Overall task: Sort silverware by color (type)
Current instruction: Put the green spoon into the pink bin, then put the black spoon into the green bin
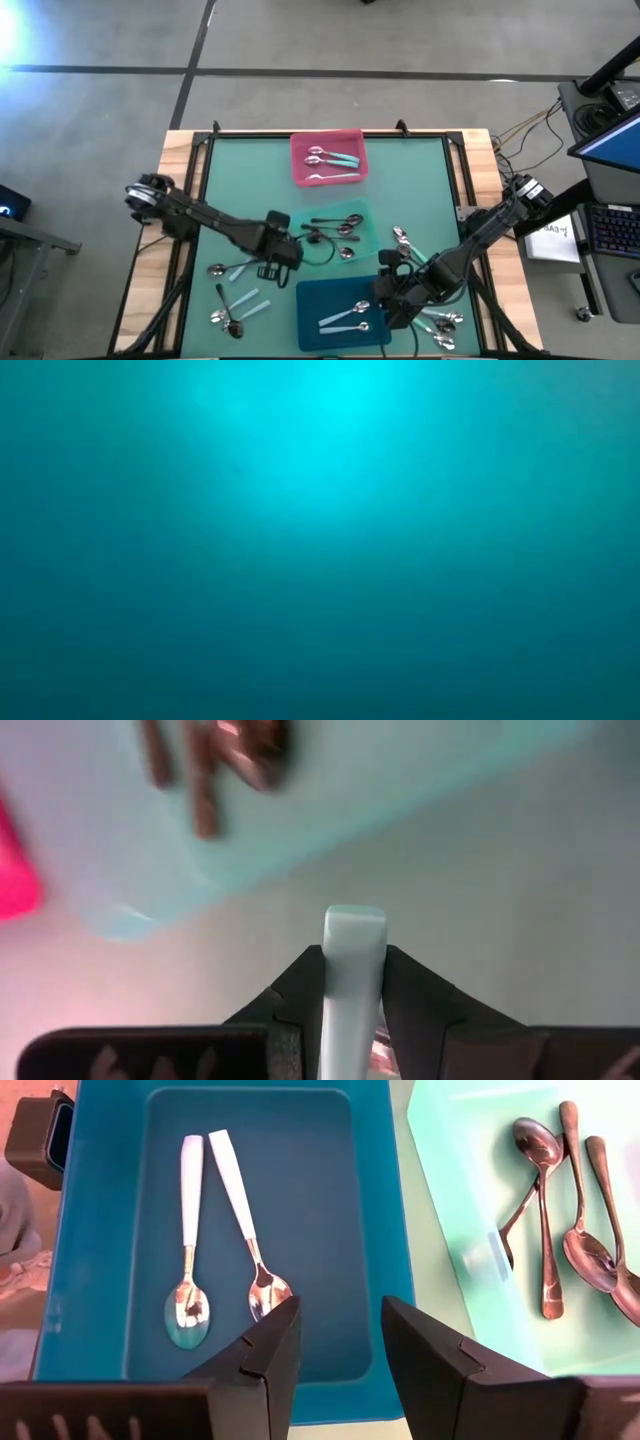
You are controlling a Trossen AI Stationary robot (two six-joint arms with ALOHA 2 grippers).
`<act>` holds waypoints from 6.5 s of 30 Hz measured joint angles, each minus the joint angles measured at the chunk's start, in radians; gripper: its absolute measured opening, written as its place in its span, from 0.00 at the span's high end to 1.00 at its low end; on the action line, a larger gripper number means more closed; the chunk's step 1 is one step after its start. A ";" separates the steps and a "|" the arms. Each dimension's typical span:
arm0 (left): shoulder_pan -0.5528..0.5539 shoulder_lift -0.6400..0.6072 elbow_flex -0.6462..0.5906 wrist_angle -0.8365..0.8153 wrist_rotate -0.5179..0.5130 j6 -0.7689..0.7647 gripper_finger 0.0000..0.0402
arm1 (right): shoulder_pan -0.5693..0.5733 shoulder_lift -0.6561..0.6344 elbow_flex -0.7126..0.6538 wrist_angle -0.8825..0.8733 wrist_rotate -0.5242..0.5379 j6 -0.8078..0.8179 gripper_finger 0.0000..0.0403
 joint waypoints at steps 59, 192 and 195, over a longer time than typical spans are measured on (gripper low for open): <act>0.717 0.588 1.025 -0.191 0.189 0.437 0.80 | -0.096 -0.021 -0.003 -0.175 0.078 -0.077 0.67; -0.140 -0.411 -0.555 0.211 0.188 -0.954 0.58 | -0.115 -0.017 -0.003 0.068 0.096 -0.470 0.67; -0.144 -0.396 -0.557 0.211 0.249 -0.956 0.58 | -0.115 -0.017 -0.003 0.069 0.096 -0.470 0.67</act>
